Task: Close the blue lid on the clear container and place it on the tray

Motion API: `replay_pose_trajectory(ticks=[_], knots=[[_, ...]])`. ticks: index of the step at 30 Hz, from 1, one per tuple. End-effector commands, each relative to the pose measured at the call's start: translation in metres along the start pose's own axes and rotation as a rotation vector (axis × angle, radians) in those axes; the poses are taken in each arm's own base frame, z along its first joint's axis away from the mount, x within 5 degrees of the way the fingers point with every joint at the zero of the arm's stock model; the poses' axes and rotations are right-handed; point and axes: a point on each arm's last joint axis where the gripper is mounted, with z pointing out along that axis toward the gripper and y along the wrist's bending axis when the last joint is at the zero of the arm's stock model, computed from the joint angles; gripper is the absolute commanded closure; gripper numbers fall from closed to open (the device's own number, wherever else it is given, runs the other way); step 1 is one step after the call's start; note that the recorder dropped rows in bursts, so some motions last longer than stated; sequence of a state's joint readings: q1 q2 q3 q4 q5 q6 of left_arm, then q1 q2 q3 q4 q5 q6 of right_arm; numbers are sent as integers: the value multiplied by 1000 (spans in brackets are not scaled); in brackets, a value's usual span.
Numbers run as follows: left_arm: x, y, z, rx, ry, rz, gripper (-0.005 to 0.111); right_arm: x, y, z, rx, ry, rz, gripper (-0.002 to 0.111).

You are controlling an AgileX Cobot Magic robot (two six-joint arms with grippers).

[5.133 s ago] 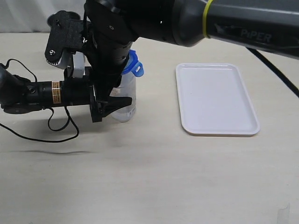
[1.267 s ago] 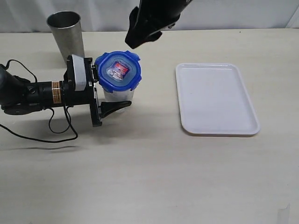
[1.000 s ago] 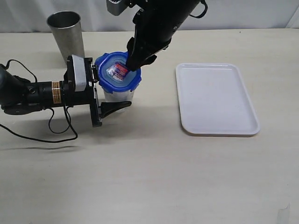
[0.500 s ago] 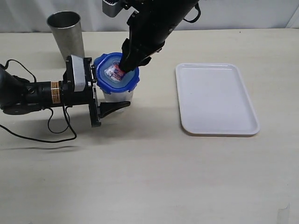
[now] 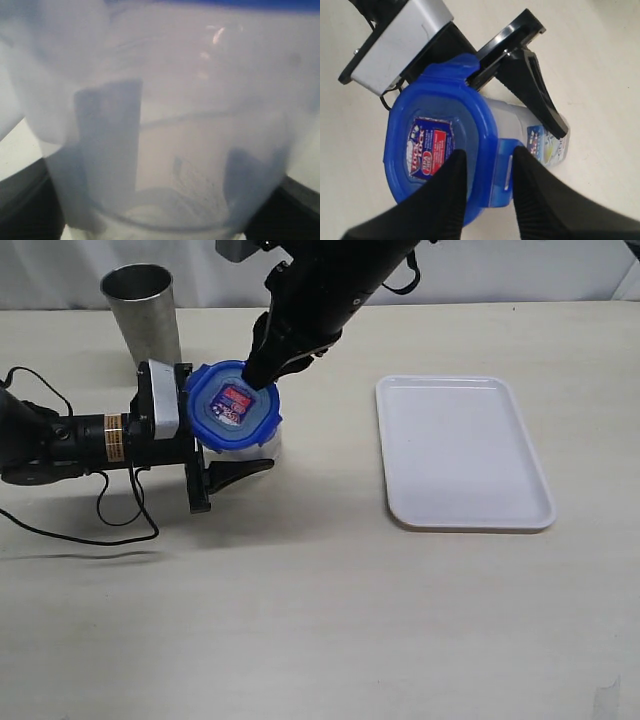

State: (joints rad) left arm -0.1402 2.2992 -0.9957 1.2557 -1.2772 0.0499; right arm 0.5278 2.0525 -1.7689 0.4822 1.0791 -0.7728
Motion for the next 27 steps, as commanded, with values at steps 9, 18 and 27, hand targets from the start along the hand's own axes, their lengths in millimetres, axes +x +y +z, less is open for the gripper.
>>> replay_pose_trajectory(ticks=[9,18,27], knots=[[5,-4,3,11,55,-84,107,37,-18,46,-183,160,73,83],[6,-1,3,-26,55,-181,107,25,-36,0,59,17,39,82],[0,13,-15,-56,58,-212,107,18,-27,-42,181,-4,-48,61]])
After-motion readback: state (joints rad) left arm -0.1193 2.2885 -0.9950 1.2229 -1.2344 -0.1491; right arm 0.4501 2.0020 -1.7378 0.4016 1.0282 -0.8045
